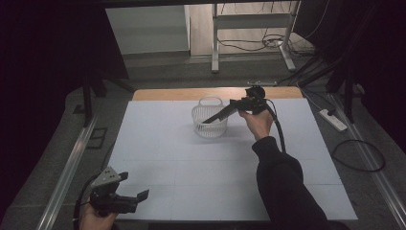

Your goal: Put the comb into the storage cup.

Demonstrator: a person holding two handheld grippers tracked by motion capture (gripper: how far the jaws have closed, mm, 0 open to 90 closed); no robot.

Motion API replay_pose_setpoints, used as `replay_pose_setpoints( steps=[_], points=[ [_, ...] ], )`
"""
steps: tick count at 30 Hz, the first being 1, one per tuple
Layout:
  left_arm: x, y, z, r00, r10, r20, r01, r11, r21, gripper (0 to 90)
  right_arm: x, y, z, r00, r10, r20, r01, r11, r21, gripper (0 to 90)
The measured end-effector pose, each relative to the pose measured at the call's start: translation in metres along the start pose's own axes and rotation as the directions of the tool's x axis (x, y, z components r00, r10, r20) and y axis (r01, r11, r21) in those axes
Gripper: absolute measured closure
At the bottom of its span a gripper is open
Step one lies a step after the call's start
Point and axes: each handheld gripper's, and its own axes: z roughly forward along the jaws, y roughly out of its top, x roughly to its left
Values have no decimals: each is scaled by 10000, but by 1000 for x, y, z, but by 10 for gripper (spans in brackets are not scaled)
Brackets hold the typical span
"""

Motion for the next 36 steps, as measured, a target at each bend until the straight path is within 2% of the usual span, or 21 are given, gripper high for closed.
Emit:
replay_pose_setpoints(
  steps=[5,11,19,21,22,25,30,36],
  points=[
    [0,0,0,10000,-20,10,20,10000,-4,10,2,1,-1,9998,-213,-61,215,9995,252,320],
    [0,0,0,10000,-39,5,39,10000,-11,10,5,1,-3,9975,-711,-63,713,9962,497,254],
    [1,0,0,10000,-56,16,56,10000,-24,10,9,3,-8,9942,-978,-445,1005,9929,630,150],
    [1,0,0,10000,-67,22,67,10000,-29,9,10,3,-9,9927,-1157,-331,1179,9901,762,121],
    [1,0,0,10000,-76,19,76,10000,-38,9,10,3,-9,9921,-1231,-258,1248,9886,847,114],
    [1,0,0,9999,-132,63,132,9999,-64,7,11,2,-11,9896,-1381,-414,1419,9834,1135,95],
    [3,-1,-1,9997,-209,129,211,9997,-133,3,12,2,-16,9882,-1316,-784,1405,9827,1210,72],
    [3,-1,-1,9996,-242,144,244,9996,-139,0,17,0,-20,9827,-1621,-900,1729,9765,1287,38]
  ],
)
